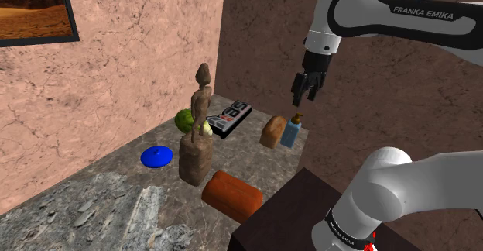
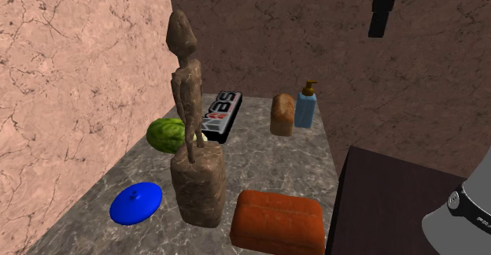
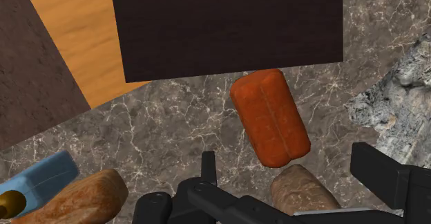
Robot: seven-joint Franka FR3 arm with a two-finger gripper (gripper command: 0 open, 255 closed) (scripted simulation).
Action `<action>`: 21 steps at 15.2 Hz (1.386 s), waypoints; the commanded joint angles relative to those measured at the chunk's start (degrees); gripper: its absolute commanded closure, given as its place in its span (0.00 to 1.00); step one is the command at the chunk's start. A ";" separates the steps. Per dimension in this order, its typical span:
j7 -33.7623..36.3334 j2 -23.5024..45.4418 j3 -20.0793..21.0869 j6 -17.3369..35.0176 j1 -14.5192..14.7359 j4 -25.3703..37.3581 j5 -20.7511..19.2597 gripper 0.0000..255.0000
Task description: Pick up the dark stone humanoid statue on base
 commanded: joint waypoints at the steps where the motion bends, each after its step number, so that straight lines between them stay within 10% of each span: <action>1: 0.00 0.00 0.00 0.00 0.00 0.00 0.00 0.00; 12: 32.39 12.97 17.29 12.30 -2.95 5.49 7.07 0.00; 21: 60.09 31.87 29.49 18.34 -8.30 20.04 1.25 0.00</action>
